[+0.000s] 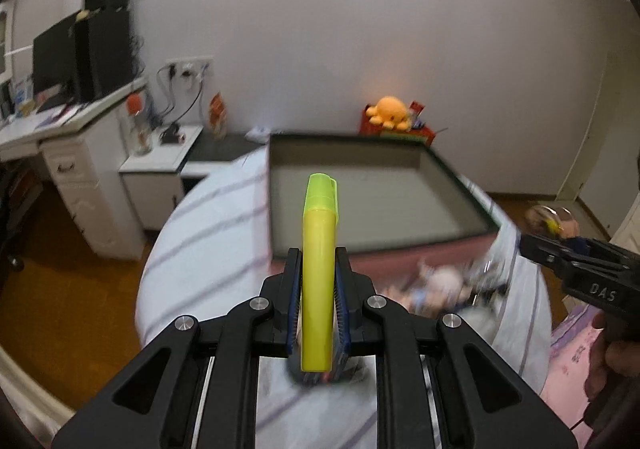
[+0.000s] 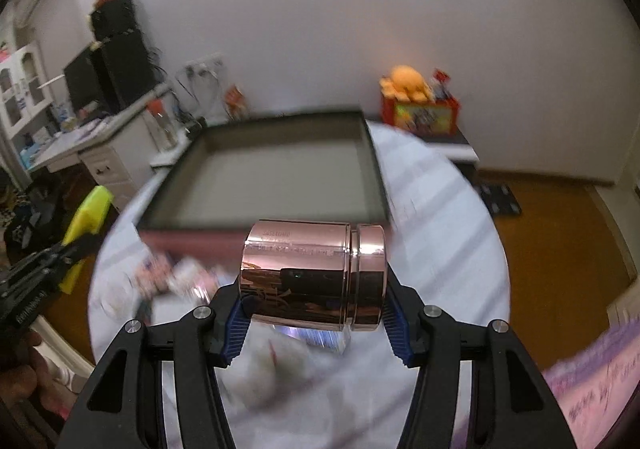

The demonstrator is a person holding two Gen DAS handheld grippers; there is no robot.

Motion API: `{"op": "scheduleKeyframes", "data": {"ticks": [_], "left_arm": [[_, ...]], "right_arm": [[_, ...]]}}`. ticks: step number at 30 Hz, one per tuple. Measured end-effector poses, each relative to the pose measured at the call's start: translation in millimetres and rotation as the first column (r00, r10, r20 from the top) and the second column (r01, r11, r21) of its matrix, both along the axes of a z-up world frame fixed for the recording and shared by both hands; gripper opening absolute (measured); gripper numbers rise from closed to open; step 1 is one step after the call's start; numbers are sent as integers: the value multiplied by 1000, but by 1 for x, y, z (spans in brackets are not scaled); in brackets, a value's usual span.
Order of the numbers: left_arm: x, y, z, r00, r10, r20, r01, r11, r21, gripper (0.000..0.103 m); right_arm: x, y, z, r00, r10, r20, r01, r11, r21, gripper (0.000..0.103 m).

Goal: Organize rigid objects
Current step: 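Carry highlighter and copper cup into the pink box and release both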

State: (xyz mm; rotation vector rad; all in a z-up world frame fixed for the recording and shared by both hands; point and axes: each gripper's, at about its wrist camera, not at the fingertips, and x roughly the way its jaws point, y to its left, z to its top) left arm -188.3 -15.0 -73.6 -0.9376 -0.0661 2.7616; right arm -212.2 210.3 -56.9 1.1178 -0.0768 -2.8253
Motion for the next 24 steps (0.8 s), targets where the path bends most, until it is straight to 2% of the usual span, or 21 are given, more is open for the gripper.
{"op": "scheduleKeyframes", "data": {"ticks": [5, 10, 12, 17, 23, 24], "left_arm": [[-50, 20, 14, 999, 4, -33, -4, 1000, -9, 15], [-102, 31, 7, 1000, 21, -19, -21, 1000, -9, 15], [-127, 38, -2, 1000, 23, 1, -23, 1000, -14, 15], [-170, 51, -33, 996, 33, 86, -31, 999, -23, 15], [-188, 60, -60, 986, 42, 161, -32, 998, -62, 16], [-188, 60, -62, 985, 44, 166, -33, 997, -65, 21]], "right_arm": [[-51, -13, 13, 999, 35, -25, -36, 999, -6, 58], [-106, -23, 2, 999, 52, 3, -52, 999, -12, 58], [-126, -25, -6, 998, 52, 23, -52, 999, -7, 58], [-175, -31, -49, 987, 66, 146, -66, 998, -5, 58], [-185, -27, -77, 973, 65, 222, -67, 998, 3, 58], [-184, -26, -75, 973, 64, 220, -66, 998, 2, 59]]}}
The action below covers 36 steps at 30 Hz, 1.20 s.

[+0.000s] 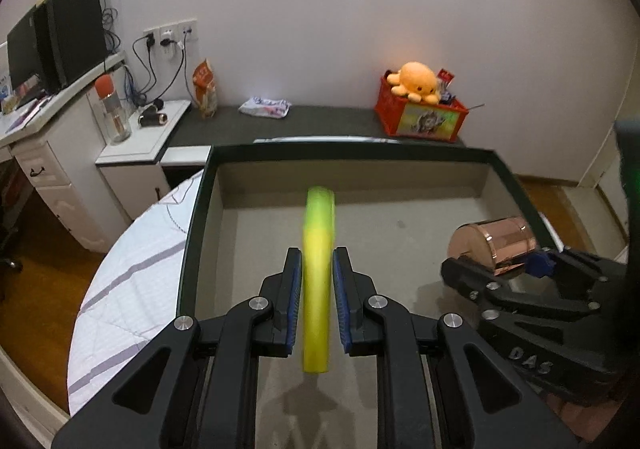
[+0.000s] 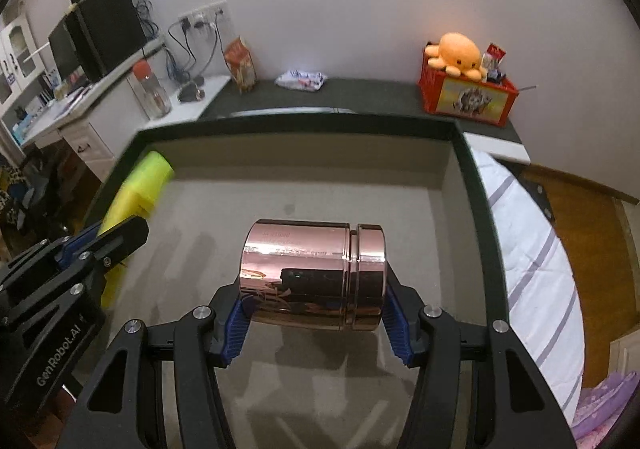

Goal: Organize rigid objects
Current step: 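Carry highlighter and copper cup into the pink box and release both, then withdraw both tools from the box back toward the remaining items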

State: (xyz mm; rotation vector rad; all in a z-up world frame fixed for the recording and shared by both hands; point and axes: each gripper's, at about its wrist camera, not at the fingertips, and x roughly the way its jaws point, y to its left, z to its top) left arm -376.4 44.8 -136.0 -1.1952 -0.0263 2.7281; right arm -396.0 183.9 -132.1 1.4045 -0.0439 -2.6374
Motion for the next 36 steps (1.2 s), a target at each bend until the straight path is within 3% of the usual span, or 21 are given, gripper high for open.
{"op": "scheduleKeyframes", "data": {"ticks": [1, 3, 5, 7, 9, 16, 18, 26, 36], "left_arm": [[0, 1, -2, 1000, 3, 5, -3, 1000, -7, 35], [3, -1, 0, 1000, 18, -7, -18, 1000, -14, 55], [6, -3, 6, 999, 28, -30, -29, 999, -18, 69], [9, -5, 10, 998, 39, -43, -40, 999, -20, 89], [14, -7, 16, 998, 36, -57, -36, 999, -7, 98], [36, -11, 41, 992, 37, -117, -40, 999, -25, 103], [48, -15, 51, 990, 38, -135, -40, 999, -10, 103], [94, -35, 83, 978, 74, -193, -73, 997, 10, 103], [180, -53, 118, 955, 86, -283, -86, 996, 11, 103]], "right_arm": [[2, 0, 2, 1000, -3, -8, 3, 1000, 6, 59], [3, 0, 4, 1000, -11, -13, 12, 999, 45, 73], [3, 4, 6, 999, -27, -23, 28, 999, 46, 76], [5, 9, 9, 999, -42, -29, 44, 998, 51, 79], [7, 11, 12, 998, -45, -39, 47, 998, 41, 82], [29, 12, 37, 993, -45, -111, 50, 998, 42, 88], [36, 11, 45, 990, -53, -131, 60, 997, 50, 103], [84, 8, 81, 976, -42, -214, 47, 999, 19, 103], [164, 3, 122, 951, -51, -306, 51, 999, -6, 103]]}}
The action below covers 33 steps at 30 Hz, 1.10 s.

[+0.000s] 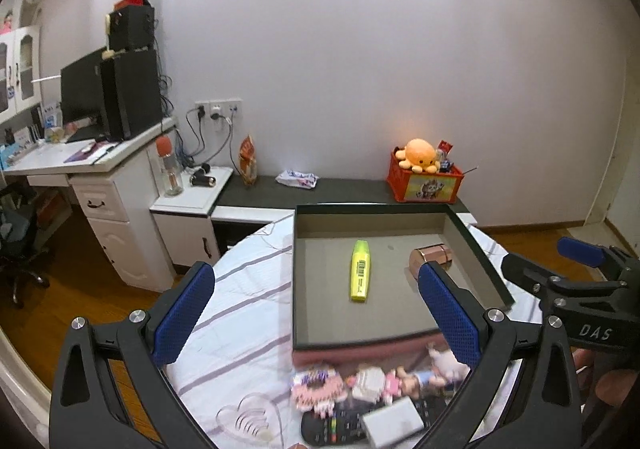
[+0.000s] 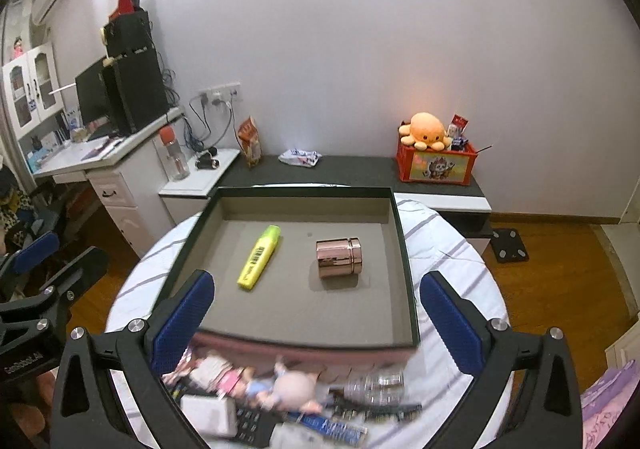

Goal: Organize rigid objects
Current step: 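Withdraw both tools from the box back toward the remaining items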

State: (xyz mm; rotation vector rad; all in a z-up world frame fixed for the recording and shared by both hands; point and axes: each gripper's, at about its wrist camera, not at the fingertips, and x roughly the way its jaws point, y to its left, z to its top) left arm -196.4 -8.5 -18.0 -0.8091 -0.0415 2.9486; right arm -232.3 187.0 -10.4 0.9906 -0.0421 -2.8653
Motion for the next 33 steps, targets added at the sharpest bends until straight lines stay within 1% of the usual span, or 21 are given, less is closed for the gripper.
{"op": "scheduleKeyframes", "data": {"ticks": [7, 11, 16, 26, 33], "left_arm": [[51, -9, 15, 999, 3, -36, -3, 1000, 6, 103], [77, -10, 17, 999, 2, -49, -1, 1000, 10, 103], [104, -12, 16, 999, 13, -52, -11, 999, 34, 103], [136, -12, 10, 999, 19, -42, -17, 999, 42, 103], [146, -9, 1, 1000, 12, -12, -12, 999, 44, 103]], "right_arm": [[57, -3, 23, 998, -9, -67, 8, 1000, -7, 103], [85, -5, 29, 996, -12, -92, 11, 1000, -12, 103], [112, -2, 33, 993, -26, -116, 23, 999, -29, 103], [150, 3, 28, 990, -59, -127, 53, 997, -49, 103], [163, 10, 20, 992, -80, -101, 73, 995, -71, 103]]}}
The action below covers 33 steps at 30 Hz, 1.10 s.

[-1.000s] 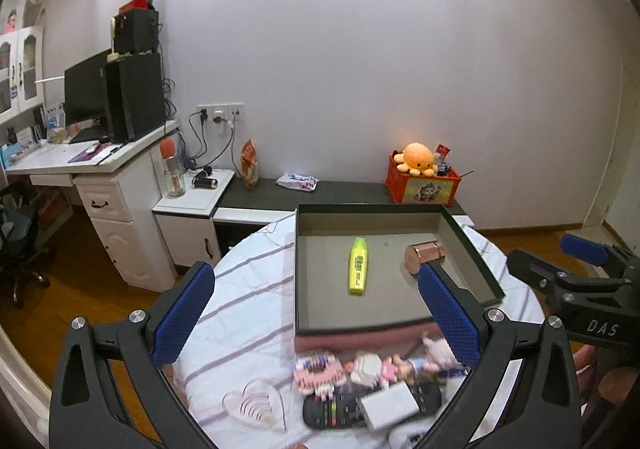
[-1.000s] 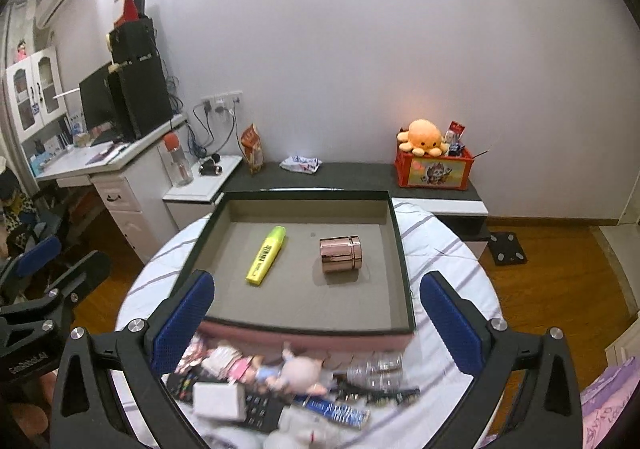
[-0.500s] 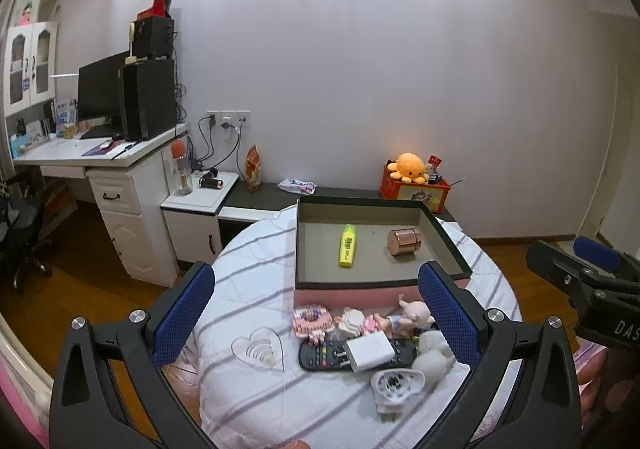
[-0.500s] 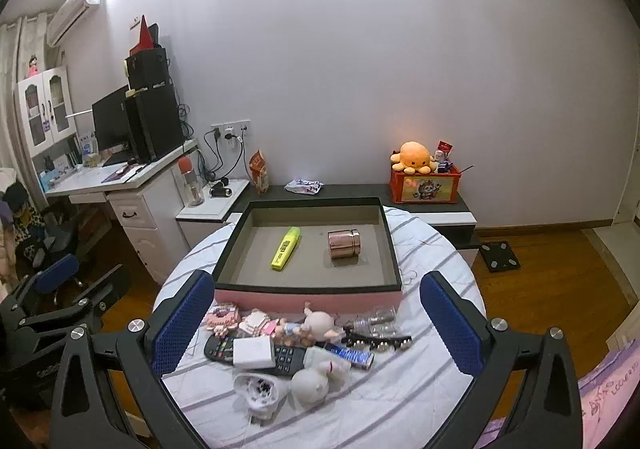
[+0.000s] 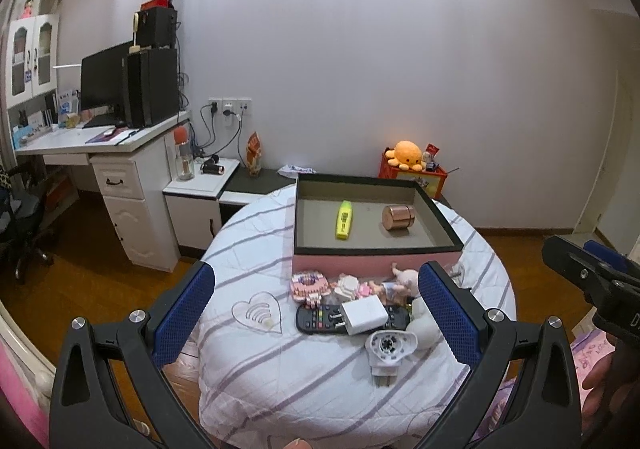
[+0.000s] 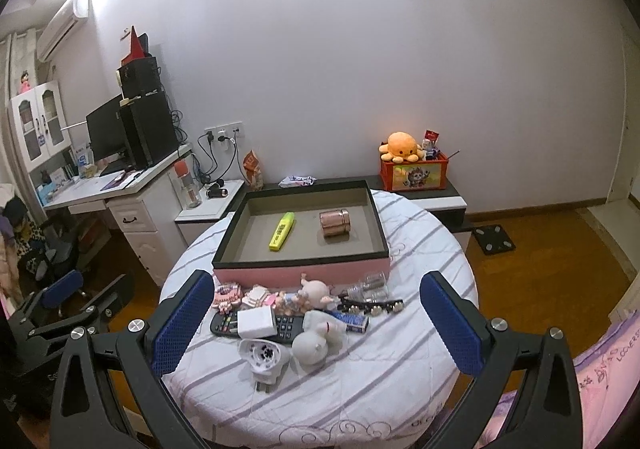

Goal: Organize rigid objects
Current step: 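Withdraw both tools from the box back toward the remaining items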

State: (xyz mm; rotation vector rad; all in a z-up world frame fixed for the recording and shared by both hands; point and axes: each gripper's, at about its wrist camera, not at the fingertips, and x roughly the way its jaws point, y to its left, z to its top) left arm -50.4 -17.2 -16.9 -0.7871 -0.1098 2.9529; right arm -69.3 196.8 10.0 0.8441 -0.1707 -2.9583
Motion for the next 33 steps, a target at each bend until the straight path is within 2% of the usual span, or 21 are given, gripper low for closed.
{"op": "scheduleKeyframes", "data": {"ticks": [9, 14, 18, 26, 33], "left_arm": [[3, 4, -9, 1000, -6, 26, 6, 1000, -15, 103], [0, 4, -22, 998, -5, 58, 6, 1000, -27, 103], [-8, 3, -39, 995, -5, 99, 7, 1000, -25, 103], [-23, 4, -58, 992, -10, 130, 14, 999, -36, 103], [-49, 15, -79, 981, -39, 189, 45, 999, -28, 103]], "right_arm": [[8, 6, -12, 1000, -8, 27, 9, 1000, -11, 103], [5, 15, -32, 997, -26, 72, 27, 1000, -10, 103], [2, 23, -49, 992, -43, 116, 45, 999, -12, 103], [-12, 27, -59, 988, -45, 148, 46, 999, -4, 103], [-33, 29, -78, 978, -53, 200, 51, 999, 16, 103]]}}
